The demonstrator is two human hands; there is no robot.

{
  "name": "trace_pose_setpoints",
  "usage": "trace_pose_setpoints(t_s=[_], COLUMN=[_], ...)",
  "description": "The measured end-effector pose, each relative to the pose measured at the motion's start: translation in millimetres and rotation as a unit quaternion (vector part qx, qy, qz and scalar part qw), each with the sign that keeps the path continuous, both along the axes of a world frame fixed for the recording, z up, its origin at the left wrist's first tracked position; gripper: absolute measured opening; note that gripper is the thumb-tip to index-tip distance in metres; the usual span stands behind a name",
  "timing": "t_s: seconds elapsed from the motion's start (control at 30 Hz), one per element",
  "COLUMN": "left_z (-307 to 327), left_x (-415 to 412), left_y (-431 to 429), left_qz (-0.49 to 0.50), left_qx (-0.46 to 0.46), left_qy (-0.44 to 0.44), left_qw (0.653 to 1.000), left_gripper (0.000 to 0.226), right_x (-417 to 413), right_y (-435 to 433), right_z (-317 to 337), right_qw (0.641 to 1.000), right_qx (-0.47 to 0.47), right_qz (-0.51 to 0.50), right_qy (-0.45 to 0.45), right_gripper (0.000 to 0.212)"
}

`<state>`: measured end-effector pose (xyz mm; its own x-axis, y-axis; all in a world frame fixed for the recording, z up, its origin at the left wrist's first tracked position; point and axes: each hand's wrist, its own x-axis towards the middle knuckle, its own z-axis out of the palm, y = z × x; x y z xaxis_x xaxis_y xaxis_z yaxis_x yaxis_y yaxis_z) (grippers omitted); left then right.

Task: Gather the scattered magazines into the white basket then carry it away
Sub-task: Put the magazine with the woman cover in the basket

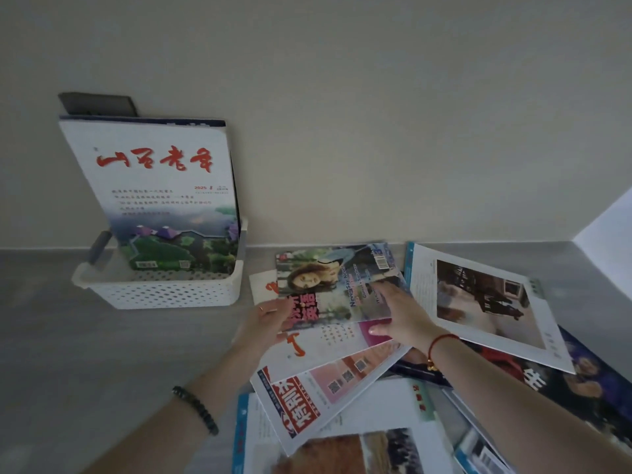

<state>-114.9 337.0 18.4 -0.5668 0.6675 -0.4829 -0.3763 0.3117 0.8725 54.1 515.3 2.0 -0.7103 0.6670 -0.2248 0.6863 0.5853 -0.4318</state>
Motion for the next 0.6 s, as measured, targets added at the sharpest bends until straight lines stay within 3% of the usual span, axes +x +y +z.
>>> trace_pose_setpoints(t_s=[0.17, 0.3, 0.4, 0.5, 0.6], left_z=[-19.6, -23.1, -18.1, -11.4, -3.1], left_x=[20.7, 32.3, 40.4, 49.4, 56.5], left_y=[0.3, 3.8, 10.3, 17.3, 22.5], left_qz=[0.021, 0.066, 0.061, 0.042, 0.023], left_qx=[-0.034, -0.03, -0.035, -0.028, 0.007], left_qy=[-0.041, -0.073, -0.1, -0.112, -0.129], left_qw=[0.998, 0.995, 0.992, 0.992, 0.991], left_gripper=[0.016, 0.013, 0.013, 0.033, 0.062], right_x=[-6.0, -6.5, -6.9, -5.9, -4.2], right_y=[15.2, 20.8, 18.8, 5.0, -27.9], right_z=[-19.3, -20.8, -13.4, -4.0, -3.3], right_qw=[0.987, 0.948, 0.935, 0.946, 0.968], right_qx=[0.101, 0.219, 0.26, 0.233, 0.147], right_qz=[0.114, 0.219, 0.235, 0.221, 0.205], right_qy=[-0.054, -0.076, -0.057, -0.037, 0.005], right_gripper=[0.069, 0.05, 0.035, 0.028, 0.025])
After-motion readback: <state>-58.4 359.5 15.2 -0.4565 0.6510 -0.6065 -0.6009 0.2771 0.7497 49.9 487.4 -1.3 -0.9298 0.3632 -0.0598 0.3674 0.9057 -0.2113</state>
